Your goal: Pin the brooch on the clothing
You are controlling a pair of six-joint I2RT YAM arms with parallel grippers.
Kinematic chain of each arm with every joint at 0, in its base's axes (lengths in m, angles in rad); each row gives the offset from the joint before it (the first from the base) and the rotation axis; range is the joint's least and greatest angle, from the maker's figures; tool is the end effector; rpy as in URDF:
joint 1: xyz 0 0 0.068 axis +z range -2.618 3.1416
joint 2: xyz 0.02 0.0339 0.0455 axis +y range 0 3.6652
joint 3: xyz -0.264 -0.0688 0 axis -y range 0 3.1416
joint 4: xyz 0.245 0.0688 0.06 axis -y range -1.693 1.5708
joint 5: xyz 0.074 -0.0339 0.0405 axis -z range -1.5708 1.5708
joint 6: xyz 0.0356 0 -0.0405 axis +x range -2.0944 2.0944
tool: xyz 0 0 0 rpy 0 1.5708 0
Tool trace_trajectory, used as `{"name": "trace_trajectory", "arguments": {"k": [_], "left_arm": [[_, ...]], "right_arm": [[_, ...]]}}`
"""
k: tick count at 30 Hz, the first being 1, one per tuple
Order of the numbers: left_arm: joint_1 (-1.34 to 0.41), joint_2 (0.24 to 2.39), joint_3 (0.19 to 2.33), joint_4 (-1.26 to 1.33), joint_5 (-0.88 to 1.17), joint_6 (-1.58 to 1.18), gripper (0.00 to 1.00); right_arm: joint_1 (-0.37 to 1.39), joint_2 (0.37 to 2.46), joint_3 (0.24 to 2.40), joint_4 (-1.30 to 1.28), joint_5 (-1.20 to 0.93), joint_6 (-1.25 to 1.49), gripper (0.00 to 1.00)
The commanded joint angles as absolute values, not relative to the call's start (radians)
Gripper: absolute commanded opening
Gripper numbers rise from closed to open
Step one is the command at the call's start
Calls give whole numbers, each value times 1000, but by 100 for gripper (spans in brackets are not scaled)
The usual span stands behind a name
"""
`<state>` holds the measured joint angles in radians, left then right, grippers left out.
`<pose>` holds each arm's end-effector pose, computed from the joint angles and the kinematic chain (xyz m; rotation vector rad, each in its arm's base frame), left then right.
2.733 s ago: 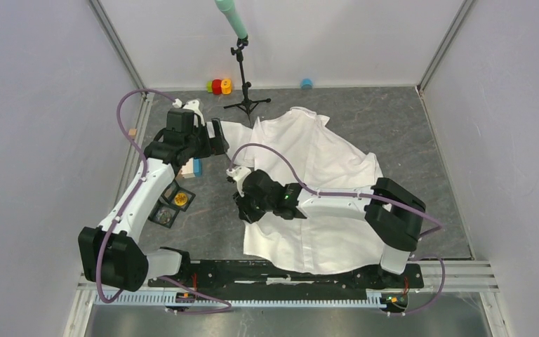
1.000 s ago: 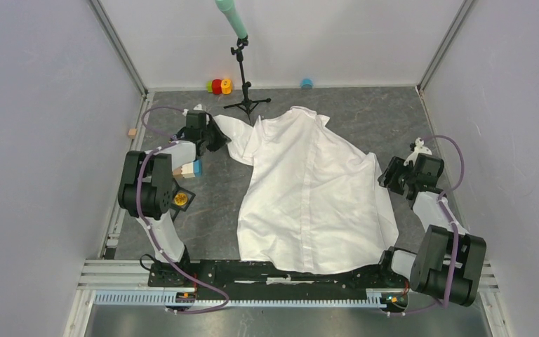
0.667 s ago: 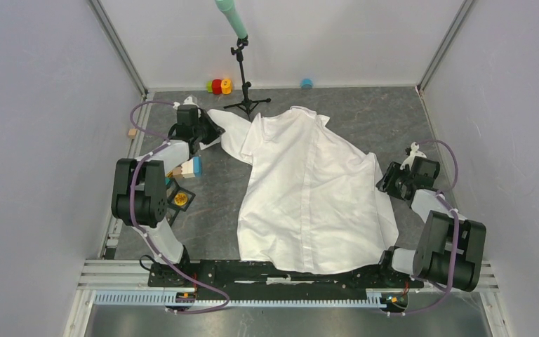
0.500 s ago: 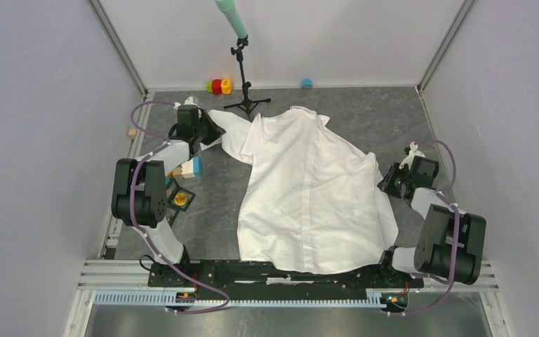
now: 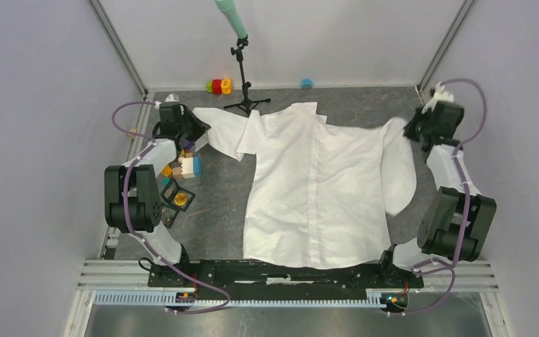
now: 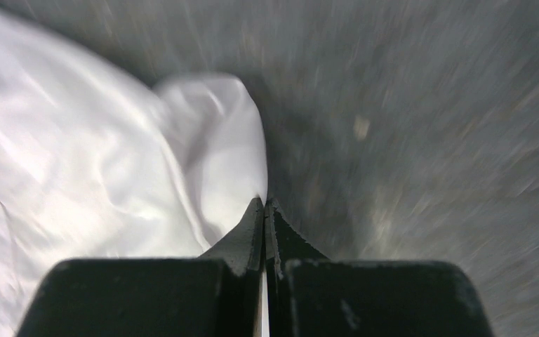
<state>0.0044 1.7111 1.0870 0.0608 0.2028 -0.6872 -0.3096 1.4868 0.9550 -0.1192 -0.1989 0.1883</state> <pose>0.3829 -0.0055 0.2223 -0.6242 2.0934 -0.6116 0.3127 -0.0926 0.2381 0.4383 2.1673 0.1536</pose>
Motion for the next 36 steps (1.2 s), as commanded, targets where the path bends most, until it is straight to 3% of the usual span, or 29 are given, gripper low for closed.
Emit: {"name": "trace_trajectory", "arguments": {"k": [1, 4, 9, 16, 18, 22, 26, 29, 36], "left_arm": [[75, 1639, 1124, 25, 219, -709, 2], [115, 1625, 1111, 25, 221, -712, 2], [144, 1612, 1110, 22, 225, -713, 2], [151, 1599, 1119, 16, 226, -710, 2], [153, 1598, 1129, 8, 219, -704, 2], [161, 1593, 1158, -32, 201, -684, 2], [179, 1570, 1166, -40, 192, -680, 2], [186, 1564, 1192, -69, 194, -667, 2], [222, 1543, 1232, -132, 220, -630, 2]], "right_arm": [[-313, 1448, 1243, -55, -116, 125, 0], [-313, 1383, 1215, 26, -50, 87, 0], [-313, 1248, 948, 147, 166, 35, 0], [-313, 1207, 725, 139, 390, 41, 2], [-314, 1236, 715, 97, 440, 63, 12], [-313, 1307, 743, -34, 500, 101, 21], [-313, 1293, 727, -26, 456, 108, 57], [-313, 1283, 737, 18, 351, 93, 74], [-314, 1400, 883, 18, 176, 111, 89]]}}
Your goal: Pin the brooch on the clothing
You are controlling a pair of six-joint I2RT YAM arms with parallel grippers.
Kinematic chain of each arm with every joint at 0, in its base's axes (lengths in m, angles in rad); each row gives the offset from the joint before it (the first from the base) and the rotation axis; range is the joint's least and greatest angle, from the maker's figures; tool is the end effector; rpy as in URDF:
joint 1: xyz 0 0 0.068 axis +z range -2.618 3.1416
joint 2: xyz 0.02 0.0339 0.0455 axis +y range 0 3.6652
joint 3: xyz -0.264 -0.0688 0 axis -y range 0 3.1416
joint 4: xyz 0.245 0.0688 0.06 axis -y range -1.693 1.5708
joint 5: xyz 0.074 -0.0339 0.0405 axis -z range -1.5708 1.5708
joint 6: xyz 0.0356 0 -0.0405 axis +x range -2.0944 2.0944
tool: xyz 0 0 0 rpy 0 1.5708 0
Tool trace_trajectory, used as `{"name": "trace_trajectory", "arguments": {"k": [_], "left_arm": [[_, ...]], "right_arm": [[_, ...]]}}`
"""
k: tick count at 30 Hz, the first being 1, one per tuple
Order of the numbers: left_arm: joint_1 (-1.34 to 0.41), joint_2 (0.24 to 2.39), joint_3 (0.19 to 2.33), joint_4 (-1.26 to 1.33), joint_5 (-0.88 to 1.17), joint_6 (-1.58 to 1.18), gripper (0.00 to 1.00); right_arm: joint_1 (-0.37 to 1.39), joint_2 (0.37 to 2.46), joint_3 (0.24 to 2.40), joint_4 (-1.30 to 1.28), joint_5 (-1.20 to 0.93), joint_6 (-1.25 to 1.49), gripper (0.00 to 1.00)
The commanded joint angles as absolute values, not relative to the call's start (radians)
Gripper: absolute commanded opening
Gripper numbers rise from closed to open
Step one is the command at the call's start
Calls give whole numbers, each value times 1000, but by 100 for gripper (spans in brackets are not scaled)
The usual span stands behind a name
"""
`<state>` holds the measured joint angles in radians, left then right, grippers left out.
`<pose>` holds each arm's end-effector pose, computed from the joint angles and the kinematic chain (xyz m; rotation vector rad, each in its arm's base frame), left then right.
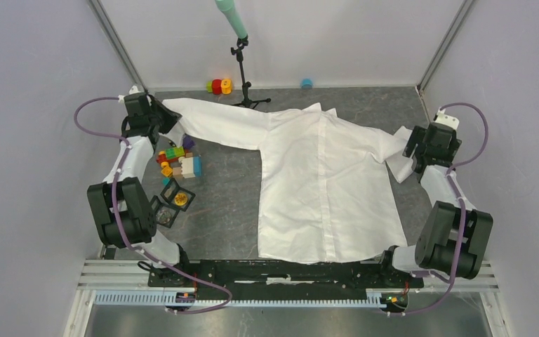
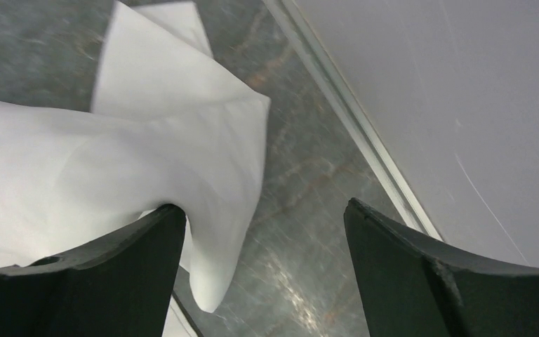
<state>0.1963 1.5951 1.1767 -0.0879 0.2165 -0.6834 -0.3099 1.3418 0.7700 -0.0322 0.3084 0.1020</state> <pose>0.3642 0.0646 0.2800 -0.7733 1.9591 -0.5202 0.2704 -0.0979 0.2272 0.6172 2.0883 -0.4538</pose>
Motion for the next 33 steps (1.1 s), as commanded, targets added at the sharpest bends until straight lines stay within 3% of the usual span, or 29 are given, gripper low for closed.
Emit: {"name": "trace_trajectory", "arguments": {"k": [1, 9, 15, 18, 24, 27, 30, 33], "left_arm": [[226, 1538, 1232, -140, 216, -621, 2], [247, 1564, 1270, -218, 201, -549, 2], [248, 1567, 1278, -245, 193, -527, 2], [250, 1562, 1281, -247, 206, -527, 2], [250, 1568, 1278, -255, 255, -529, 2], [249, 1567, 1276, -250, 269, -534, 2], [250, 1565, 1279, -252, 272, -531, 2], [251, 1564, 1279, -253, 276, -531, 2]], "right_arm": [[-314, 1426, 907, 13, 150, 111, 90], [-316, 1486, 998, 9, -268, 136, 93], [-314, 1345, 937, 72, -248, 219, 98], [-315, 1370, 959, 99, -227, 212, 97], [-313, 1610, 1134, 19, -292, 158, 72], [-313, 1695, 1166, -75, -330, 161, 51], [-311, 1652, 1040, -48, -338, 185, 36], [-308, 1552, 843, -7, -310, 237, 11]]}}
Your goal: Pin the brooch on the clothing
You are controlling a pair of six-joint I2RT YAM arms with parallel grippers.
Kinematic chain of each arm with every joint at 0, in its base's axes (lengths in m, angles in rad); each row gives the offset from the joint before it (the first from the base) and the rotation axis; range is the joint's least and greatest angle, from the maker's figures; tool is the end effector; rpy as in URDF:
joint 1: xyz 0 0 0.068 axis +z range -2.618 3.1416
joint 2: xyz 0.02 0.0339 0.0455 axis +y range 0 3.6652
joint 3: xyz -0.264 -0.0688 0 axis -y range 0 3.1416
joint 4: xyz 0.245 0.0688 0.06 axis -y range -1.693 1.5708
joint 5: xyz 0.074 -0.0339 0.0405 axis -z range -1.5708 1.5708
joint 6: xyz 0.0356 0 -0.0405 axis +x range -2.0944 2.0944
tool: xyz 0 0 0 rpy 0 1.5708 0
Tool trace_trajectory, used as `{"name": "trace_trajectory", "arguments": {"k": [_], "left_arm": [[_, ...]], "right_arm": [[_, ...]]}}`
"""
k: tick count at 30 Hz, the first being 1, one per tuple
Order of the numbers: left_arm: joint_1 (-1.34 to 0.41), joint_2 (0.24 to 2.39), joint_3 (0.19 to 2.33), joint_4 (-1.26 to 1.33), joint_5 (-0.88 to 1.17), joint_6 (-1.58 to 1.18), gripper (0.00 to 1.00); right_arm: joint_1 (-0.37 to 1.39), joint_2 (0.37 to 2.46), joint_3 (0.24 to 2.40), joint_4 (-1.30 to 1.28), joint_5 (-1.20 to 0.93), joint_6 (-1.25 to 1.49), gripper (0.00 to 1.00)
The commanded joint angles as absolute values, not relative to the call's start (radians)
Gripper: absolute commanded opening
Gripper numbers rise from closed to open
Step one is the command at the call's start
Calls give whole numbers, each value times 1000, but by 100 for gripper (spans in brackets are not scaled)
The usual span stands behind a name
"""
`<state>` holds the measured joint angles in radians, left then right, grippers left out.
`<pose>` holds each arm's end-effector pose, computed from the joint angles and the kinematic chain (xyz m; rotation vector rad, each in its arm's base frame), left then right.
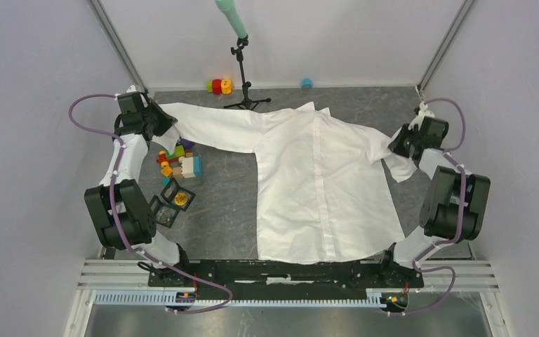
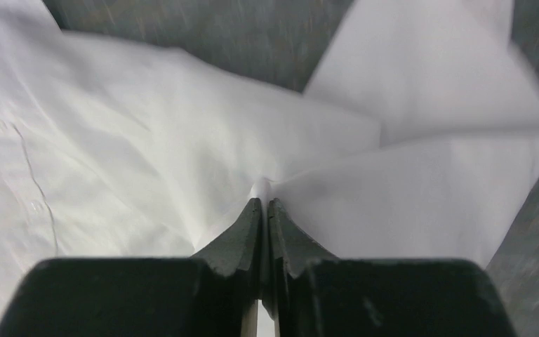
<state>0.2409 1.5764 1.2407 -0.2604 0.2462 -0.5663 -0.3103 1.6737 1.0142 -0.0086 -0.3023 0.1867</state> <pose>0.3540 0.0780 0.2925 -0.7237 2.0581 -0.4527 0.3482 -0.1005 0.2065 0.3855 2.1830 0.2699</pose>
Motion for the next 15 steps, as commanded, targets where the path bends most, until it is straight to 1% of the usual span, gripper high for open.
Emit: {"name": "trace_trajectory", "arguments": {"k": [1, 3, 4, 7, 8, 9, 10, 13, 15], "left_arm": [[251, 1565, 1279, -252, 279, -532, 2], [255, 1569, 1278, -252, 284, -534, 2], [255, 1571, 1278, -252, 288, -534, 2], [261, 1575, 1279, -253, 293, -535, 2], [261, 1575, 1278, -253, 293, -535, 2], [264, 1574, 1278, -253, 293, -535, 2], [266, 1574, 1278, -255, 294, -533, 2], [273, 1574, 1279, -261, 287, -525, 2], [277, 1572, 1279, -267, 279, -516, 2]], "right_arm": [[-303, 1521, 769, 37, -300, 255, 7], [-282, 1467, 665, 66, -261, 265, 1], [-269, 1446, 634, 66, -232, 265, 0], [-261, 1399, 584, 65, -186, 263, 0], [-261, 1390, 594, 59, -180, 261, 2], [-261, 1384, 613, 51, -179, 258, 9], [-261, 1383, 645, 36, -180, 252, 20], [-261, 1403, 767, -17, -143, 224, 43], [-261, 1433, 842, -48, -83, 200, 53]]}}
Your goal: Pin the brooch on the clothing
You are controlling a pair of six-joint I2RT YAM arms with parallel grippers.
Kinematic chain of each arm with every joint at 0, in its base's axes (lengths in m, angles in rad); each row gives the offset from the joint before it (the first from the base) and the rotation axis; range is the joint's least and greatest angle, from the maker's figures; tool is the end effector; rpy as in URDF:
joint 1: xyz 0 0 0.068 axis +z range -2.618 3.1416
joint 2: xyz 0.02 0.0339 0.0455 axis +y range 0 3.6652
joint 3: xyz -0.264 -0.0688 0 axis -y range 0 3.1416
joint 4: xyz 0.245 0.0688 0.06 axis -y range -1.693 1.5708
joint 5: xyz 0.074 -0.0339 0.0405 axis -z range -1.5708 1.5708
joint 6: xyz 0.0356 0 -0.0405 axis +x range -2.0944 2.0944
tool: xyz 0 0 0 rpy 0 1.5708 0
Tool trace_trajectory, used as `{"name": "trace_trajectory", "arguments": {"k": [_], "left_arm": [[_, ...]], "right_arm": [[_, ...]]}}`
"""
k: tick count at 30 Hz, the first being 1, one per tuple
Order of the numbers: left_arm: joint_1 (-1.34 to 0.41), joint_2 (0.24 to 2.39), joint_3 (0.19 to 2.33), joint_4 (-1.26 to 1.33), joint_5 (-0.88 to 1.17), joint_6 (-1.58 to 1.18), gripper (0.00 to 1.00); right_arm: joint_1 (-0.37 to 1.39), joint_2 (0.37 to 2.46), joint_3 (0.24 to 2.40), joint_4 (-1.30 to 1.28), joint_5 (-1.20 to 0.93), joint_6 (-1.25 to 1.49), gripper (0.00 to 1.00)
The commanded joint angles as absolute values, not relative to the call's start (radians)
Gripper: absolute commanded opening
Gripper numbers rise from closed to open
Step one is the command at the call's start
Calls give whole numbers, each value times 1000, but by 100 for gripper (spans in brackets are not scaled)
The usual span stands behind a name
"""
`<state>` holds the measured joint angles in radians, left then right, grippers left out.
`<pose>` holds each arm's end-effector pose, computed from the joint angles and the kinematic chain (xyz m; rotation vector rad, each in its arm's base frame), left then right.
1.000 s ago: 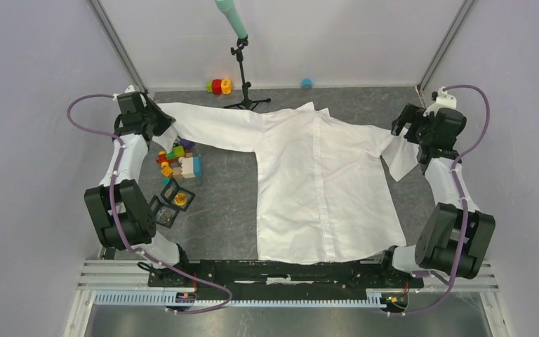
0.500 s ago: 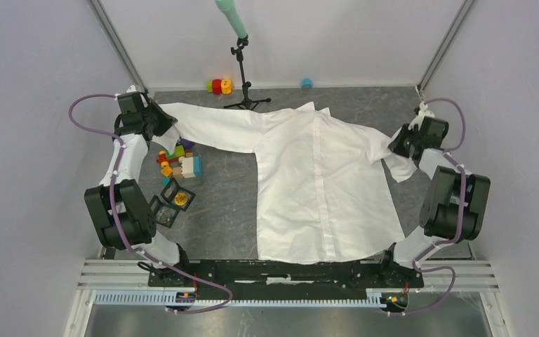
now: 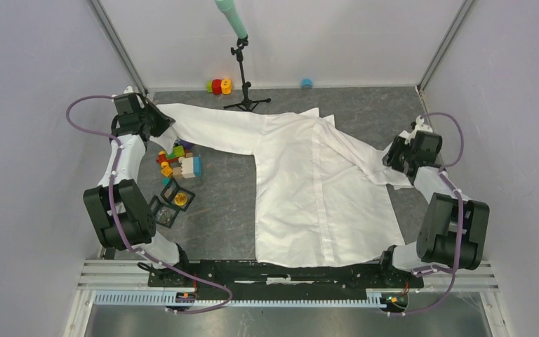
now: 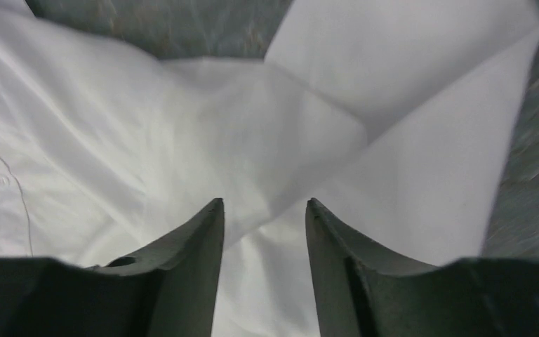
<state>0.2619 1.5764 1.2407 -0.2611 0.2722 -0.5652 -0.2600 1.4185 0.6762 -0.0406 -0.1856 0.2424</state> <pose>0.3523 0.0845 0.2926 -0.7294 2.0545 -0.4683 0.2706 -0.0652 0.1762 0.4949 2.2935 0.2096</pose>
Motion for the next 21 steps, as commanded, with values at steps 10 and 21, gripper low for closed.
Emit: {"name": "trace_trajectory", "arguments": {"k": [10, 21], "left_arm": [[284, 1584, 1282, -273, 287, -511, 2], [284, 1594, 1284, -272, 298, -514, 2]], "right_arm": [[-262, 1785, 1172, -107, -22, 78, 79], [-262, 2010, 1309, -160, 15, 64, 78]]}}
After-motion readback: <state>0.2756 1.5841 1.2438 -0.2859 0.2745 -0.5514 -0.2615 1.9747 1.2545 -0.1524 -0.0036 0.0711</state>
